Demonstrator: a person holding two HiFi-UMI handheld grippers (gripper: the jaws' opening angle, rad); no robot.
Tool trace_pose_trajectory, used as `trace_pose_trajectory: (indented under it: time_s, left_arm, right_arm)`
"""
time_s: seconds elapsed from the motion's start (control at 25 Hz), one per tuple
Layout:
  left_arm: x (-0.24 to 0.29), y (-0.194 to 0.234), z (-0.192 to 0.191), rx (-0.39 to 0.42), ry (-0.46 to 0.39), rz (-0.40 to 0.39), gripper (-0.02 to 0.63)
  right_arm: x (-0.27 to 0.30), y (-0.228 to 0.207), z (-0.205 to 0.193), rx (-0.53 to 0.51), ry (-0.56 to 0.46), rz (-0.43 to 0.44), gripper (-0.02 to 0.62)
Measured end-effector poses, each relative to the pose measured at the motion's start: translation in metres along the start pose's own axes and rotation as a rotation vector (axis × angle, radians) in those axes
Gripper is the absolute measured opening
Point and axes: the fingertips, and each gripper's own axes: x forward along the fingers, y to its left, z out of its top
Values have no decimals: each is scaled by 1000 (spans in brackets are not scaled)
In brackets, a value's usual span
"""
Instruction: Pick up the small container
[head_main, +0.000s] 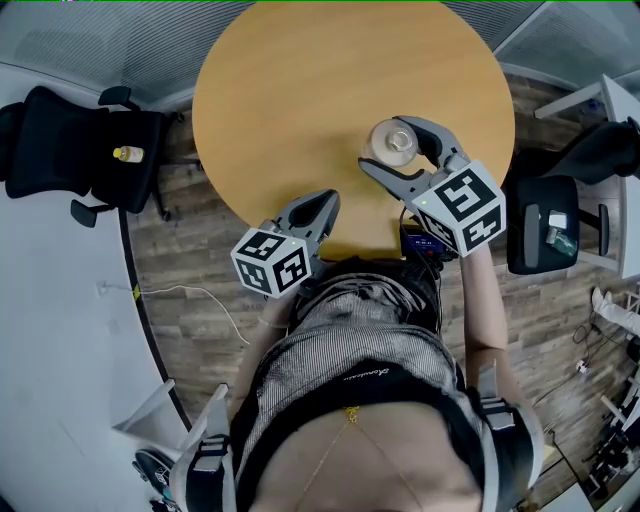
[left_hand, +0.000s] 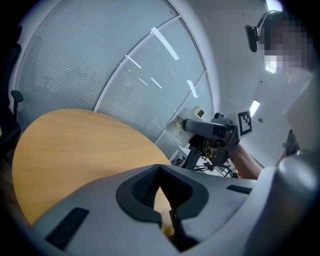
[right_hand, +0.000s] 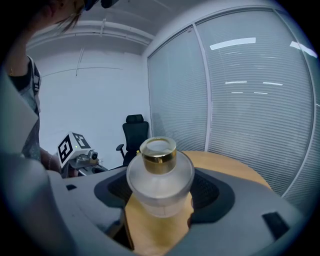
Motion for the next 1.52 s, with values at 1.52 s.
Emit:
trace_pose_trajectory:
  time_s: [1.52]
  left_arm:
    - [8, 1, 0, -5, 9, 4, 6]
  right_arm:
    - [-15, -7, 8, -17, -29, -8, 341]
